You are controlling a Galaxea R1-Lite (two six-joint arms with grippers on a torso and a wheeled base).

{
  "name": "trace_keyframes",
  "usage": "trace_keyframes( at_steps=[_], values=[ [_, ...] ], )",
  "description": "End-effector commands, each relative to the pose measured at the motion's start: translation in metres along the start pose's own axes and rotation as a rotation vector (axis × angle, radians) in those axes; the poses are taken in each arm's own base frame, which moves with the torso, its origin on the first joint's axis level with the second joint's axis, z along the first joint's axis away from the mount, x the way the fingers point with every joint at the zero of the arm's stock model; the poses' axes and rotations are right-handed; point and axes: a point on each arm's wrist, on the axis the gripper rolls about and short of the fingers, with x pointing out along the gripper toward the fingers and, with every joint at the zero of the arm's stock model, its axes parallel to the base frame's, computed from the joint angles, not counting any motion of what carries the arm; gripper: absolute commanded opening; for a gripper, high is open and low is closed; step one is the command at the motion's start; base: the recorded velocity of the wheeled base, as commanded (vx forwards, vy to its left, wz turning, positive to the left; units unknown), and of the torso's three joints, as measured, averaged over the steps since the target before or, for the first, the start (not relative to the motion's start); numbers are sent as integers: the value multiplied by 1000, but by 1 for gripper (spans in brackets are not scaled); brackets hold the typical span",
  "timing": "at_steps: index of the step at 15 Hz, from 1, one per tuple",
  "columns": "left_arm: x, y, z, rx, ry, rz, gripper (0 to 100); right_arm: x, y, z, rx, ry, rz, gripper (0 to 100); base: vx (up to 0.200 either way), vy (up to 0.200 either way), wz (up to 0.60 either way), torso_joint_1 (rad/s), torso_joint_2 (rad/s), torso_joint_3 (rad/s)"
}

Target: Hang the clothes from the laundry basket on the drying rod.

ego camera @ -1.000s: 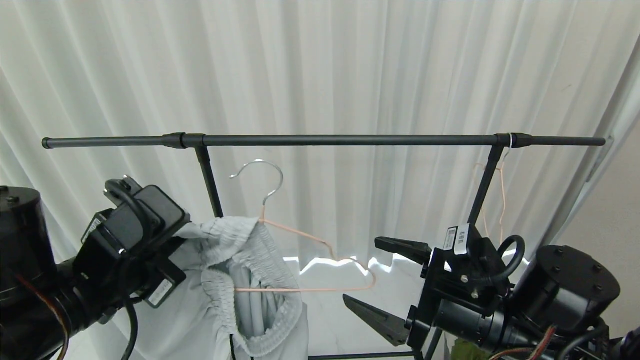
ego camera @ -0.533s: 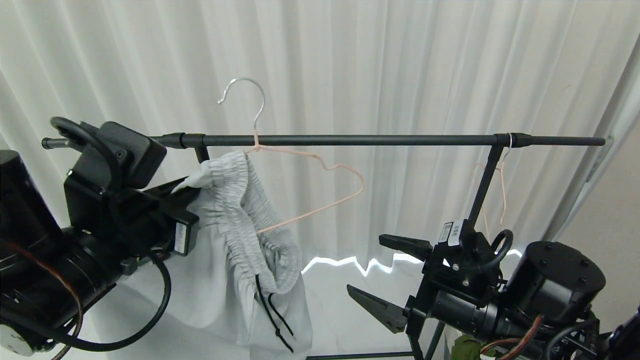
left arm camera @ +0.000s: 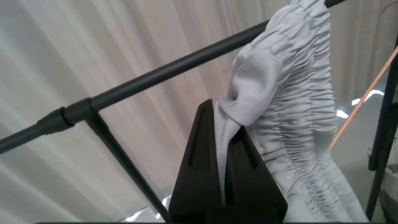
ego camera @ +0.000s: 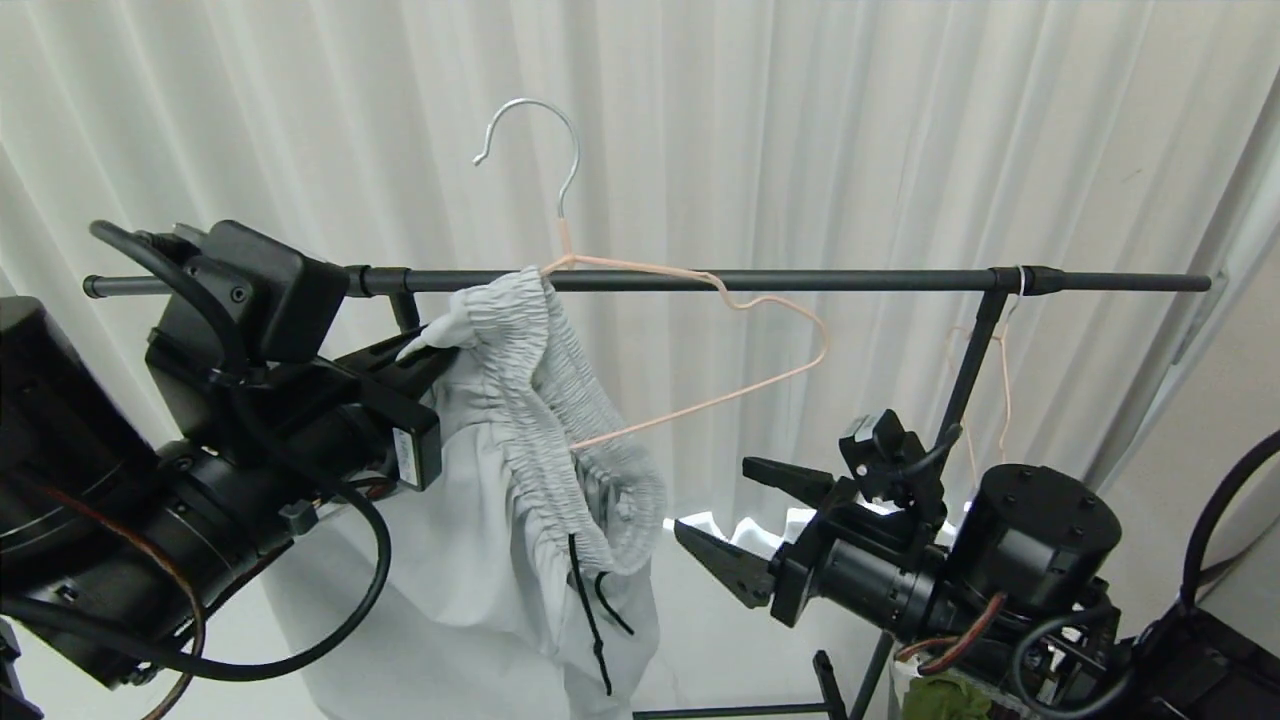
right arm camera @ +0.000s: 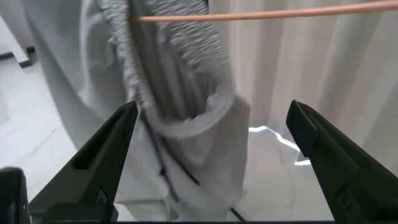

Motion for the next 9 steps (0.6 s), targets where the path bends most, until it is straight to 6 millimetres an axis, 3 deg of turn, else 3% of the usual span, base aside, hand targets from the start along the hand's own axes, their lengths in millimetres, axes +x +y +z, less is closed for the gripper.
trace_keyframes(
  at_steps=[1,4,9],
  values=[
    [0,-1,2,-4,-17,-3,0,9,-4,-9,38,15,-13,100,0,0,0,0,0,0],
    [-2,-7,7,-9,-53,-37,0,20,-8,-11,64,-3,-40,100,0,0,0,0,0,0],
    [-4,-6,11,-10,-71,-36,0,19,-11,-18,70,15,-84,100,0,0,0,0,0,0]
  ],
)
